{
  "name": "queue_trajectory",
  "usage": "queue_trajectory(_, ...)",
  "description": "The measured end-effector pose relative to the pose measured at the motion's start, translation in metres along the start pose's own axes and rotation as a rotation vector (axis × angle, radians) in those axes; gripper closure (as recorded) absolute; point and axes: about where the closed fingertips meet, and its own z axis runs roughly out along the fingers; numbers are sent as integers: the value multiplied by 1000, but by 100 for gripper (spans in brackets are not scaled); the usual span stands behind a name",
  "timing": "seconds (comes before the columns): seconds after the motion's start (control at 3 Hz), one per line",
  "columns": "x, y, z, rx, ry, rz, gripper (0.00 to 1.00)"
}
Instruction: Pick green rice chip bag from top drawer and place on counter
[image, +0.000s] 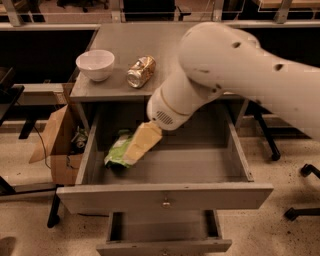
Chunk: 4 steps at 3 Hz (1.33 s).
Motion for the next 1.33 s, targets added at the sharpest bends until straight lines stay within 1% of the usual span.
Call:
queue_trajectory(0.33, -23, 9, 51, 1, 26, 45, 0)
queue_trajectory(0.67, -22, 10, 48, 0, 24, 50, 0)
queue_trajectory(1.0, -16, 4, 55, -14, -8, 75, 0)
queue_trajectory(1.33, 0, -20, 82, -29, -49, 131, 0)
